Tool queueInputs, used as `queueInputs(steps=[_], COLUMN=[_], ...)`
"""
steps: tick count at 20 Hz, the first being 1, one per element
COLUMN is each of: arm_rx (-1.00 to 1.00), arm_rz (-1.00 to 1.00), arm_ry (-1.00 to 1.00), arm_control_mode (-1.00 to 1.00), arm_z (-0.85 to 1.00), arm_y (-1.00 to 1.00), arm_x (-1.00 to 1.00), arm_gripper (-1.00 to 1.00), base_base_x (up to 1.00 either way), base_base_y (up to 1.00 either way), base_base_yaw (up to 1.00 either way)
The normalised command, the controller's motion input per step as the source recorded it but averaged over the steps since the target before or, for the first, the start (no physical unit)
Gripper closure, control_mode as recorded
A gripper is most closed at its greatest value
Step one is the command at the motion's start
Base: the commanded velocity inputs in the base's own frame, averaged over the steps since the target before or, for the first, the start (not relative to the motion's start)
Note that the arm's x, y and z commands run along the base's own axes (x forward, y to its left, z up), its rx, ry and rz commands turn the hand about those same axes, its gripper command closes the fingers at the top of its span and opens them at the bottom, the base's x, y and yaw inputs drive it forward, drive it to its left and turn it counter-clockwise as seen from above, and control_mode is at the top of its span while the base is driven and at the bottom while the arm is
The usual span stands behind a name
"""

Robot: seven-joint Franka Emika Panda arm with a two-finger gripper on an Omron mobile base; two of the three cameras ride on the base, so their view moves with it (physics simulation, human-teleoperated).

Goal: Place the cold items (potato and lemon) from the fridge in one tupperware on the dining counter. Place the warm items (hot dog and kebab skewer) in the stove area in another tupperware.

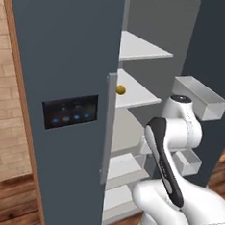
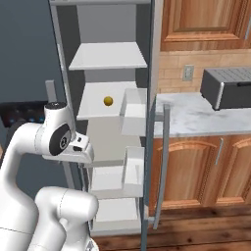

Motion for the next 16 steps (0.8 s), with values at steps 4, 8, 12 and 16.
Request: queueInputs(steps=[4,8,12,16], arm_rx=[0.00,0.00,0.00,0.00], arm_rz=[0.00,0.00,0.00,0.00], arm_ry=[0.00,0.00,0.00,0.00], arm_control_mode=[1.00,1.00,1.00,1.00], arm_z=[0.00,0.00,0.00,0.00], arm_y=[0.00,0.00,0.00,0.00], arm_x=[0.00,0.00,0.00,0.00], arm_gripper=[-1.00,-1.00,-1.00,-1.00], base_base_x=[0.23,0.14,0.35,0.29], base_base_y=[-0.15,-0.41,-0.32,-0.03], base_base_yaw=[0.15,0.23,0.15,0.00])
